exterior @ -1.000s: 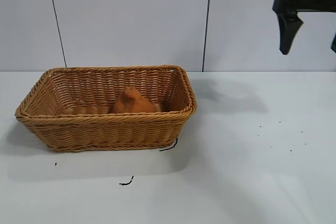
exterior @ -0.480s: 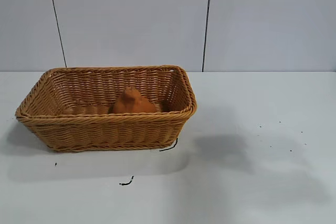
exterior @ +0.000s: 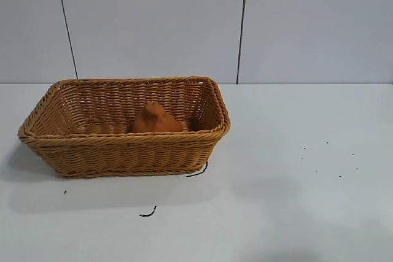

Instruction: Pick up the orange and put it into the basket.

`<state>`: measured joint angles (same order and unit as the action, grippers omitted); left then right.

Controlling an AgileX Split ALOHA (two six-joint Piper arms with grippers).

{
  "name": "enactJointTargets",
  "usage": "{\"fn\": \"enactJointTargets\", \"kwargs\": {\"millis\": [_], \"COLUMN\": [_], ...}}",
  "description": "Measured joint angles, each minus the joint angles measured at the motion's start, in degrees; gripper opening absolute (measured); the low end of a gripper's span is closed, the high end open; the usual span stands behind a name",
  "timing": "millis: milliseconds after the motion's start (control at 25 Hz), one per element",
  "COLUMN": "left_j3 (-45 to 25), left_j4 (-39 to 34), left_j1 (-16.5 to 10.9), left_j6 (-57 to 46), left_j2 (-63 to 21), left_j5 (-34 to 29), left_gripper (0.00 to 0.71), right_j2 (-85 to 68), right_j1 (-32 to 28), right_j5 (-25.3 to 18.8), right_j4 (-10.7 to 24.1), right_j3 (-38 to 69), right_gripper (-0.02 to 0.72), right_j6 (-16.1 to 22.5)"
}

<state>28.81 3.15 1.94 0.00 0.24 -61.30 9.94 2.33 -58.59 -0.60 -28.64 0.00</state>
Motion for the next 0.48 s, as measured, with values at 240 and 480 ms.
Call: {"fn": "enactJointTargets", "kwargs": {"millis": [240,480], "left_j3": [0.0,0.0], "left_j4": [0.0,0.0], "left_j1": [0.0,0.0], "left_j6": [0.0,0.0], "left_j2": [0.0,0.0], "left_j5": [0.1,0.1], "left_gripper": [0.639,0.639], "right_j2": [-9.7,-10.1], "right_j1": [0.0,0.0], "right_j5": [-0.1,-0.1], "right_j4": [0.1,0.2], "right_j3": [0.0,0.0], "right_gripper": [0.676,0.676], "right_j6": [0.0,0.0]}}
